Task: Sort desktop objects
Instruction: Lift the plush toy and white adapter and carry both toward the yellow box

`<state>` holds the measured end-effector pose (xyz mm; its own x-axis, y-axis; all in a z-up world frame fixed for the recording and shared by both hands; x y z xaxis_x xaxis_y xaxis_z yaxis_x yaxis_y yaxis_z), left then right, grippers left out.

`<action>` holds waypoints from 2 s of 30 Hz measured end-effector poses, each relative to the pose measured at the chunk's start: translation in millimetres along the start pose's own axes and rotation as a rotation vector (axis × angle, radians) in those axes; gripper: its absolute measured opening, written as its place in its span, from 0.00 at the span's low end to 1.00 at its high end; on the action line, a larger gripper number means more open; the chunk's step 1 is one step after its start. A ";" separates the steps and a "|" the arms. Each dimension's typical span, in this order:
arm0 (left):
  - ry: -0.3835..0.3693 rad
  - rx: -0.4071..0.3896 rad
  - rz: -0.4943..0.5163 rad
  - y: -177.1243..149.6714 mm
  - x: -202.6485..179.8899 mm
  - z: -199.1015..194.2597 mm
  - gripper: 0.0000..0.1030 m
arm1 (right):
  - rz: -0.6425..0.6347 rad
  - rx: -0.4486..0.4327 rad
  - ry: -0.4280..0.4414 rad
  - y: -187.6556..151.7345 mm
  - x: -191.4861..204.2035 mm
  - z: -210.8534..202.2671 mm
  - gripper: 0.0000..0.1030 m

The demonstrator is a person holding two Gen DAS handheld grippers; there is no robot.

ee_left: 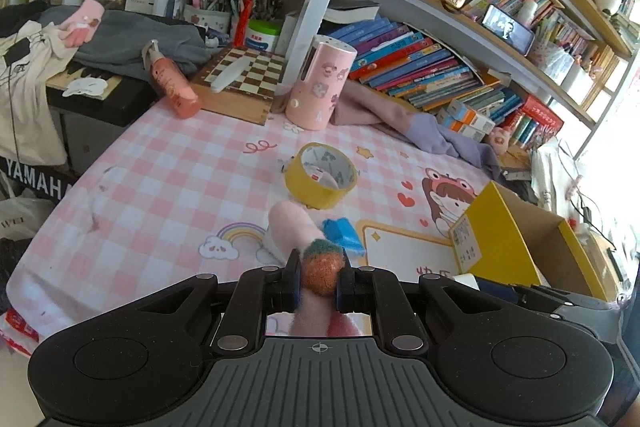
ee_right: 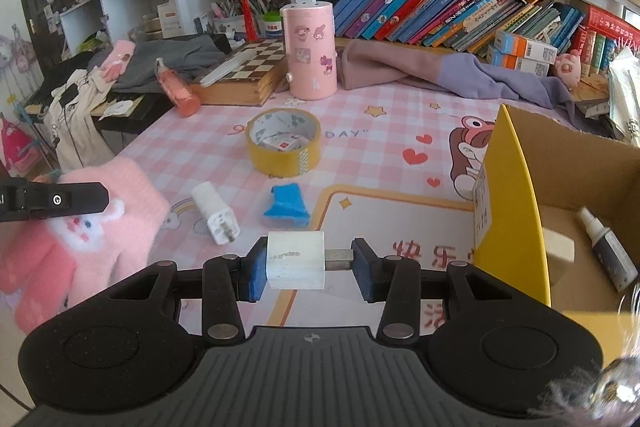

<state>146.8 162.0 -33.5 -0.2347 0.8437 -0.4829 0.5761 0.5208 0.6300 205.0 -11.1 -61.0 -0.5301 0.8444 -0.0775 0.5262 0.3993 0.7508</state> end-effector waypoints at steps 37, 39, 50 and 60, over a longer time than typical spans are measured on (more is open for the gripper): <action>-0.076 0.086 0.167 -84.7 -18.1 -58.2 0.13 | 0.122 0.070 -0.065 -92.5 27.9 -86.3 0.39; -0.092 0.099 0.181 -88.7 -22.3 -57.4 0.13 | 0.138 0.081 -0.077 -99.2 25.0 -90.2 0.39; -0.165 0.173 0.242 -106.7 -46.1 -46.4 0.13 | 0.205 0.114 -0.155 -123.0 5.5 -112.3 0.39; -0.247 0.251 0.310 -129.0 -79.6 -31.7 0.13 | 0.266 0.156 -0.234 -148.5 -16.9 -130.8 0.39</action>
<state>66.3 31.8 -57.1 0.1545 0.8821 -0.4450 0.7685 0.1757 0.6152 48.9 -131.5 -85.4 -0.2049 0.9773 -0.0543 0.7295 0.1894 0.6572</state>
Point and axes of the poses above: each gripper's, at about its wrist camera, not at the fingertips, and z roughly the way its jaws point, x to its left, y to its top, the point moved 6 cm from there along z, roughly the way its jaws point, and after that the axes turned 12 degrees about -z, right-handed, at the moved point
